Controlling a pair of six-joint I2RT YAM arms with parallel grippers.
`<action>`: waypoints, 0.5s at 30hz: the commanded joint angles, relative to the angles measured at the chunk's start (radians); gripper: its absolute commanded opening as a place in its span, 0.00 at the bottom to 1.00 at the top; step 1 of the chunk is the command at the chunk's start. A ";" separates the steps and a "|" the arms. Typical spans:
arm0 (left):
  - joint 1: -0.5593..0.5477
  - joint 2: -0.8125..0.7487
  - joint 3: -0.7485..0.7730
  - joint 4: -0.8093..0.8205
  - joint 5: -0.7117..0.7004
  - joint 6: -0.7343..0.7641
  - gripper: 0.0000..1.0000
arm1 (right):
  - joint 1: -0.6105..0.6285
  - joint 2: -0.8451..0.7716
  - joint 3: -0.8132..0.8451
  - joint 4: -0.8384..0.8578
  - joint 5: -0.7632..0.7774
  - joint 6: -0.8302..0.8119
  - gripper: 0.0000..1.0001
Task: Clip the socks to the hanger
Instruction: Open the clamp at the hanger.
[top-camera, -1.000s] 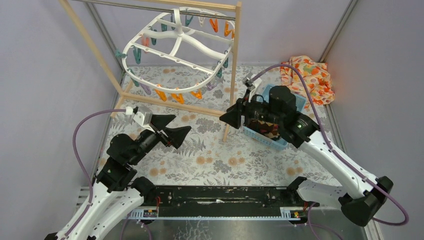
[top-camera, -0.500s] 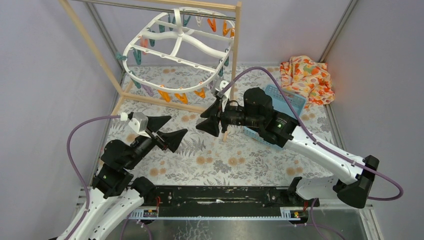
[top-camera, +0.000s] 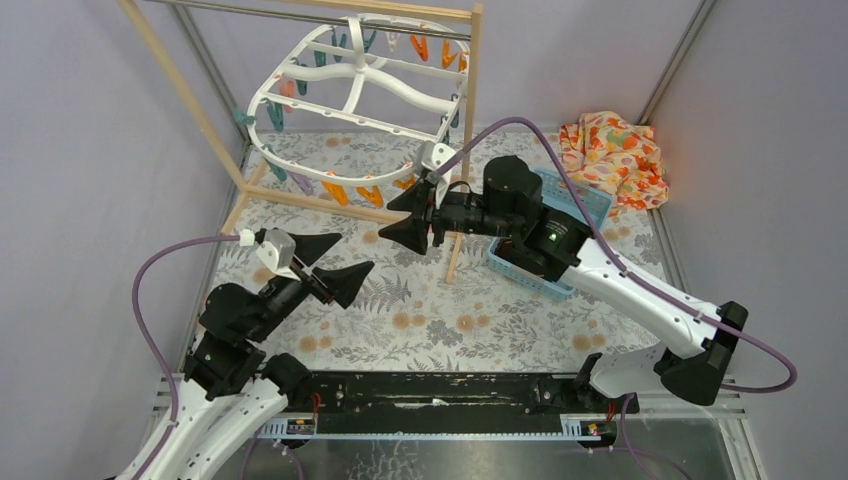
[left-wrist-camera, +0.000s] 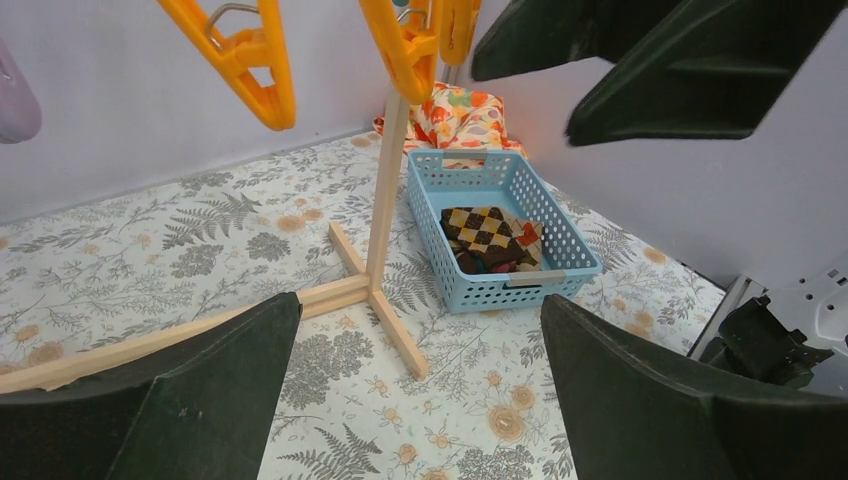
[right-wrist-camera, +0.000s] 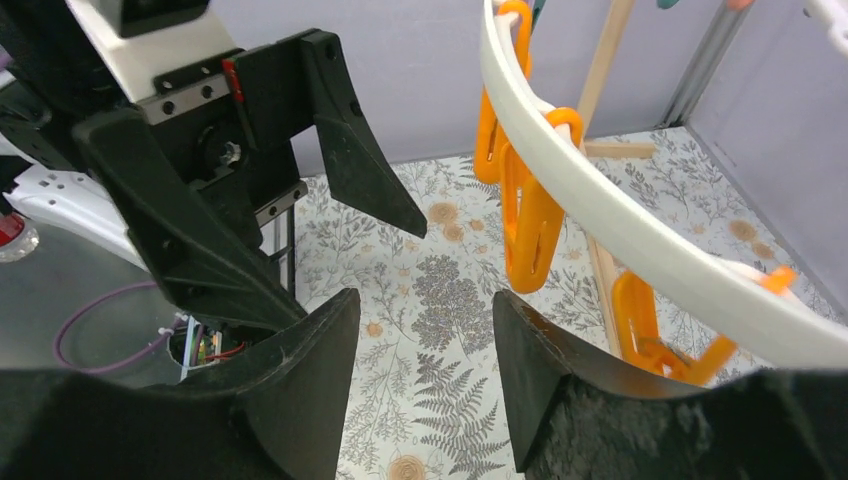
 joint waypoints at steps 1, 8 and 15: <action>-0.008 -0.024 -0.008 0.013 0.024 0.025 0.99 | 0.001 0.055 0.075 0.036 -0.043 -0.054 0.59; -0.008 -0.031 -0.005 0.009 0.039 0.034 0.99 | 0.000 0.104 0.126 0.012 -0.016 -0.112 0.59; -0.008 -0.024 -0.003 0.012 0.057 0.034 0.99 | 0.000 0.146 0.172 0.029 -0.037 -0.112 0.59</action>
